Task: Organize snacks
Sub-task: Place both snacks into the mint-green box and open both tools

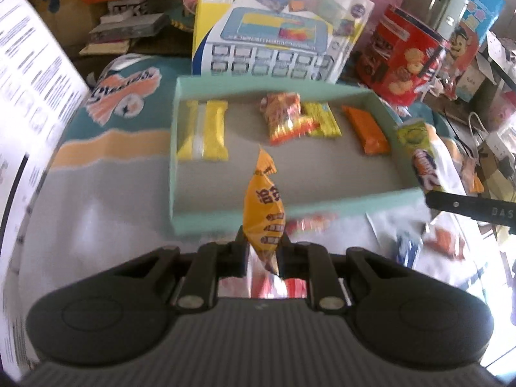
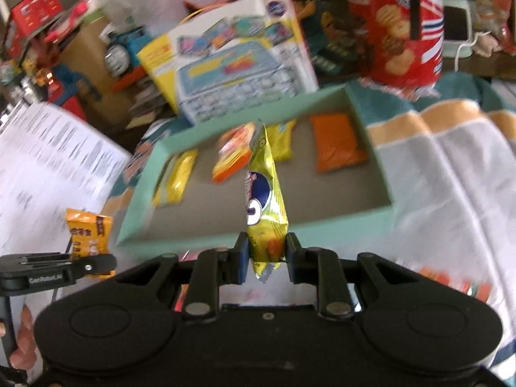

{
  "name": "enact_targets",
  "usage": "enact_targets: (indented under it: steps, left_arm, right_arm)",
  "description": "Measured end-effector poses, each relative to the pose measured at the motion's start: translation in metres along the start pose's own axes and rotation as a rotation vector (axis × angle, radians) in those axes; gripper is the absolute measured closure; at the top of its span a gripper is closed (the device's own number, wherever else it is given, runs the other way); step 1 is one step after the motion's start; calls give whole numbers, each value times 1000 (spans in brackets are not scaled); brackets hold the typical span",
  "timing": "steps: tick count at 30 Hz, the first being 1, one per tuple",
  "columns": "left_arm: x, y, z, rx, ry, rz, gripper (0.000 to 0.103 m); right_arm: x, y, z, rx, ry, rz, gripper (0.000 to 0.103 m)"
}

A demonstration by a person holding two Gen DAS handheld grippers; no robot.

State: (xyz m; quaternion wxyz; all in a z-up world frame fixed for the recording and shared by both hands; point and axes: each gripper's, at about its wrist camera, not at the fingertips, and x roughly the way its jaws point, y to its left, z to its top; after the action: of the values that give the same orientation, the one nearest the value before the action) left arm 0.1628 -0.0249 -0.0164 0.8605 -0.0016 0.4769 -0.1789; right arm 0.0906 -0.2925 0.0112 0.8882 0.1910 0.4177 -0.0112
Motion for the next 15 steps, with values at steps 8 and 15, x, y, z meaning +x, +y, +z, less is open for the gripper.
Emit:
enact_targets:
  steps: [8, 15]
  left_arm:
    - [72, -3, 78, 37, 43, 16, 87]
    - [142, -3, 116, 42, 100, 35, 87]
  right_arm:
    - [61, -19, 53, 41, 20, -55, 80]
    - [122, -31, 84, 60, 59, -77, 80]
